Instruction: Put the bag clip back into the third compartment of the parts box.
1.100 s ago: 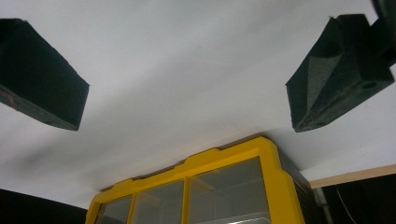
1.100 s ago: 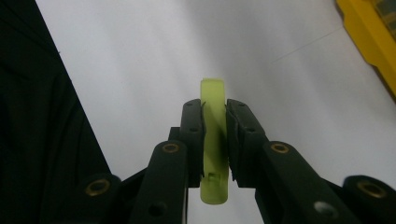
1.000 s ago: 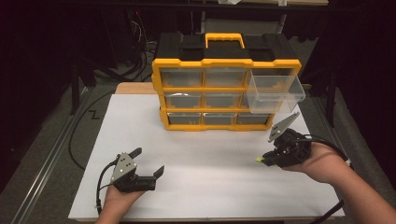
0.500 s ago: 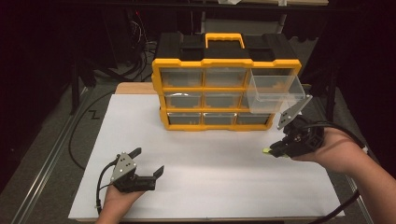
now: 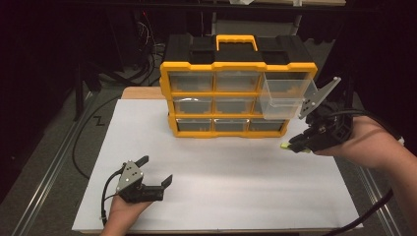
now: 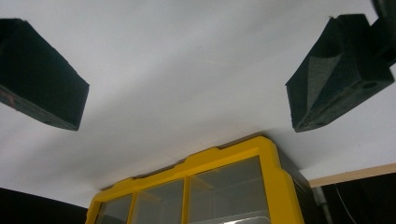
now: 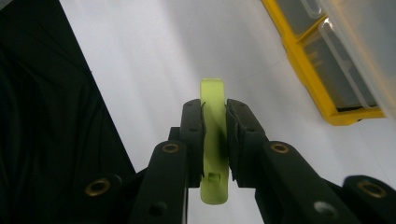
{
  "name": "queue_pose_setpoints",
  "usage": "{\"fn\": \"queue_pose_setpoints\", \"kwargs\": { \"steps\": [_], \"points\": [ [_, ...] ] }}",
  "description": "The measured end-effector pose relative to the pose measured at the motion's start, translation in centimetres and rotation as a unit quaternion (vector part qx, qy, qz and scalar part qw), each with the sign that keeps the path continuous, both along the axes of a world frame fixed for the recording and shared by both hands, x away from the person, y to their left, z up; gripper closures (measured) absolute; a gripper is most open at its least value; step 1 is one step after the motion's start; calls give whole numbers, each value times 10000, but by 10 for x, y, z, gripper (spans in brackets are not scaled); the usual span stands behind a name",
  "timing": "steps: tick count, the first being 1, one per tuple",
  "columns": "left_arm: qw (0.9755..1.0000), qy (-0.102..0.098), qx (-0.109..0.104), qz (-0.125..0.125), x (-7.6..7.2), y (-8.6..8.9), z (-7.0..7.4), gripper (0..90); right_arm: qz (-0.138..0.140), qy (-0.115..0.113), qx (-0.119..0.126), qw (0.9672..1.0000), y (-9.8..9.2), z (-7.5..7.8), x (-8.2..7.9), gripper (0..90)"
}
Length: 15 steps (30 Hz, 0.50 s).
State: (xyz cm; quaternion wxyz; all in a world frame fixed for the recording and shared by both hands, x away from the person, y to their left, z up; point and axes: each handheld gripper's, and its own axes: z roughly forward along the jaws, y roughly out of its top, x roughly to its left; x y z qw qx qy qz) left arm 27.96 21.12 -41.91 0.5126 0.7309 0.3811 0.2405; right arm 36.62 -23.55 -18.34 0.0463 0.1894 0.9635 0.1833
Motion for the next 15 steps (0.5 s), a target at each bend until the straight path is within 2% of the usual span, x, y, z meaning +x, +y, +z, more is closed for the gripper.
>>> {"fn": "queue_pose_setpoints", "kwargs": {
  "steps": [15],
  "points": [
    [10000,4,-7,-3,0,0,0,4,-20,-152,7,9999,4,41,5,788]
  ]
}}
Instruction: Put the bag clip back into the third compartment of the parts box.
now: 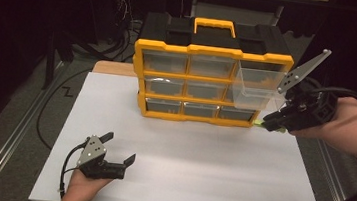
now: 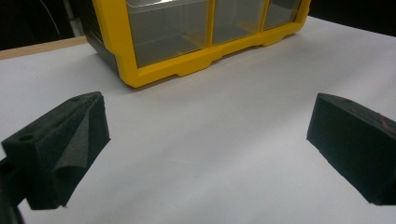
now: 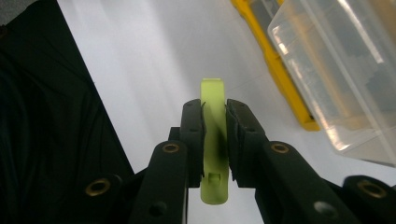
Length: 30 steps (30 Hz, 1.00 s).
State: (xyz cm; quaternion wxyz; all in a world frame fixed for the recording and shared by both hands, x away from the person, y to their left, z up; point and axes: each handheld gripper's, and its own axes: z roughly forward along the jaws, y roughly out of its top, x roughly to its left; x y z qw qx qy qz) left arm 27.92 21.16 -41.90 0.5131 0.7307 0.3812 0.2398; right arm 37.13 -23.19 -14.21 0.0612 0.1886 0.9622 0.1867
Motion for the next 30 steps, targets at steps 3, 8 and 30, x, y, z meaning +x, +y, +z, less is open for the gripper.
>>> {"fn": "queue_pose_setpoints", "kwargs": {
  "steps": [3,8,30],
  "points": [
    [10000,16,3,-5,0,1,0,4,6,-65,14,10000,2,9,0,788],
    [10000,9,-4,16,0,1,0,4,-9,-148,2,9999,4,24,1,788],
    [10000,21,-62,24,0,2,0,4,-132,-296,-69,9995,29,48,37,788]
  ]
}}
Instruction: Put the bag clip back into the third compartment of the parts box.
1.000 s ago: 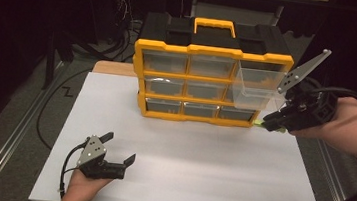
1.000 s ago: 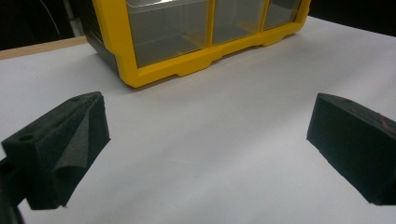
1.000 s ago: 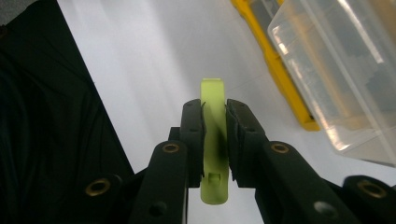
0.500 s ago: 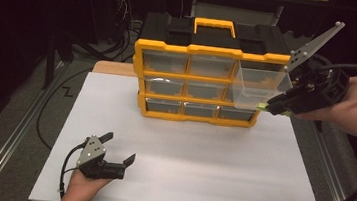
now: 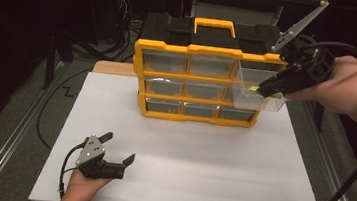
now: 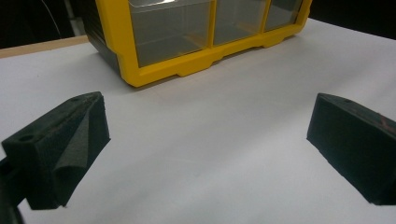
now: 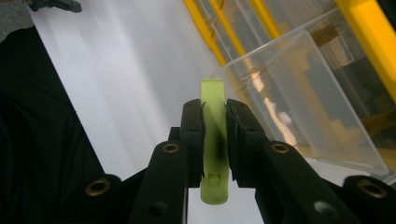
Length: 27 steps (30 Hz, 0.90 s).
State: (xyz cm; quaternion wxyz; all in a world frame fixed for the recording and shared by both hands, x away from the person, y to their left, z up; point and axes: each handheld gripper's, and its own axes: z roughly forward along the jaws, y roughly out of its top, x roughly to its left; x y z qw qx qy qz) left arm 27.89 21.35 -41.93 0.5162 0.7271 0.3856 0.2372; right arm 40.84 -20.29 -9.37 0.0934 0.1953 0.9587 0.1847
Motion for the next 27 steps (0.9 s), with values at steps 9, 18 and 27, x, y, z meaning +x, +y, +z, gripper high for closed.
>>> {"fn": "queue_pose_setpoints", "kwargs": {
  "steps": [9,18,27],
  "points": [
    [10000,10,10,-3,0,0,0,4,-132,-66,0,9999,3,2,21,788],
    [10000,8,-10,10,0,2,0,4,-323,-60,-108,9994,3,-2,42,788],
    [10000,14,-12,-1,0,2,-1,4,-535,-80,-171,9984,-7,-6,54,788]
  ]
}}
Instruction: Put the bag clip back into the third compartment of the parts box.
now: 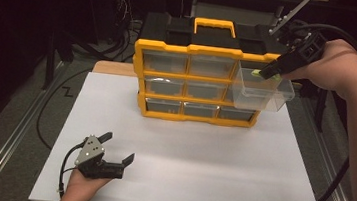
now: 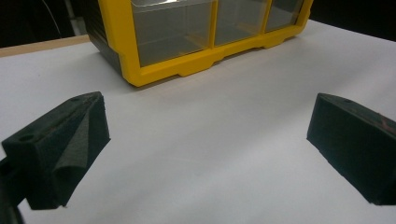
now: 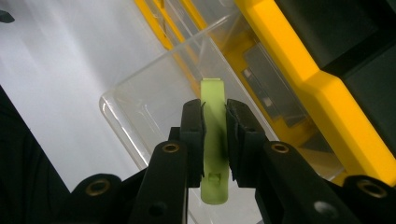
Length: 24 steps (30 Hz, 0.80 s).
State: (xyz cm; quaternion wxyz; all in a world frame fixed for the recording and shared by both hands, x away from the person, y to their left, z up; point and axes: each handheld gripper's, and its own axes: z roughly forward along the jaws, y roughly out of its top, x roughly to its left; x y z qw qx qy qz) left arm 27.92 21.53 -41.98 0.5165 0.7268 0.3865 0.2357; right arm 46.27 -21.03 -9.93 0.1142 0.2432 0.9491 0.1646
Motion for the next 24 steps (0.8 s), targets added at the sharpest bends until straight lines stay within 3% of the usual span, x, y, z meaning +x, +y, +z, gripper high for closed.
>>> {"fn": "queue_pose_setpoints", "kwargs": {
  "steps": [11,17,24],
  "points": [
    [10000,-9,2,-2,0,-1,0,4,47,94,-104,9999,0,-11,1,788],
    [10000,-1,11,-6,0,-1,0,4,61,266,-158,9995,1,-29,5,787],
    [10000,2,15,-12,0,-1,0,4,37,219,-42,9997,-2,-25,5,786]
  ]
}}
